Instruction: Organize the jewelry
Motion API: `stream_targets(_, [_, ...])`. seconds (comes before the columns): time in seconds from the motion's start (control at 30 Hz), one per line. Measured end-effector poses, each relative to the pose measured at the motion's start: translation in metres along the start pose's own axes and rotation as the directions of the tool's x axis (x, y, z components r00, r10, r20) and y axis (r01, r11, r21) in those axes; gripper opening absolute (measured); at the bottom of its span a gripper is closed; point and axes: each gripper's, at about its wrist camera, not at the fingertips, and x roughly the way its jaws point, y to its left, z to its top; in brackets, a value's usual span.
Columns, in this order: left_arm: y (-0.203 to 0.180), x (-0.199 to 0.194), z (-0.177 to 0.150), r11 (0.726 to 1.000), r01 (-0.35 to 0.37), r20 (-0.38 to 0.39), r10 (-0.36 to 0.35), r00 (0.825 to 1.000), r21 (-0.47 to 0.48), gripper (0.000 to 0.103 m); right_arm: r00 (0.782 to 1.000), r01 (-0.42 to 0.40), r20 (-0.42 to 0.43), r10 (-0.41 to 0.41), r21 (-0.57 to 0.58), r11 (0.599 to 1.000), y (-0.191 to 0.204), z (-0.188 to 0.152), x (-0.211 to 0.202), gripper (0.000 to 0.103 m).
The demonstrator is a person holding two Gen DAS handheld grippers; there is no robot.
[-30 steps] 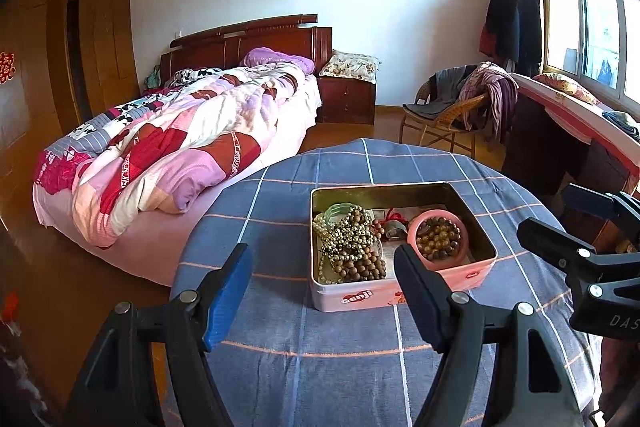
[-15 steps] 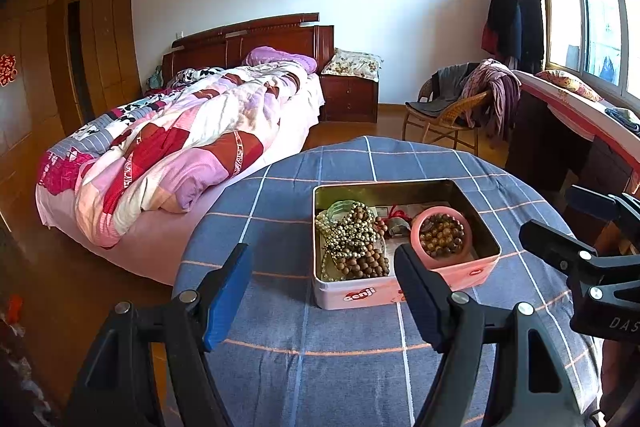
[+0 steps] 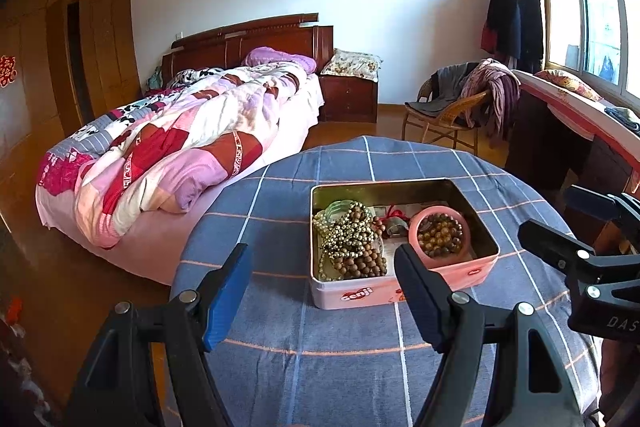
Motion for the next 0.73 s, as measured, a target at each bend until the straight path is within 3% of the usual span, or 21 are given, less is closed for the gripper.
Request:
stream_targets(0.13, [0.0, 0.002, -0.001, 1.0, -0.019, -0.006, 0.019, 1.0, 0.001, 0.086, 1.0, 0.001, 0.0, -0.001, -0.001, 1.0, -0.001, -0.002, -0.001, 0.091])
stream_targets(0.57, [-0.003, 0.003, -0.005, 0.996, -0.083, 0.018, 0.082, 0.996, 0.037, 0.087, 1.0, 0.001, -0.004, -0.001, 0.001, 1.0, -0.003, -0.005, 0.001, 0.091])
stream_targets(0.73, [-0.005, 0.003, -0.005, 0.997, -0.069, 0.026, 0.068, 0.997, 0.046, 0.087, 1.0, 0.006, -0.02, -0.006, 0.002, 1.0, -0.004, -0.011, 0.005, 0.091])
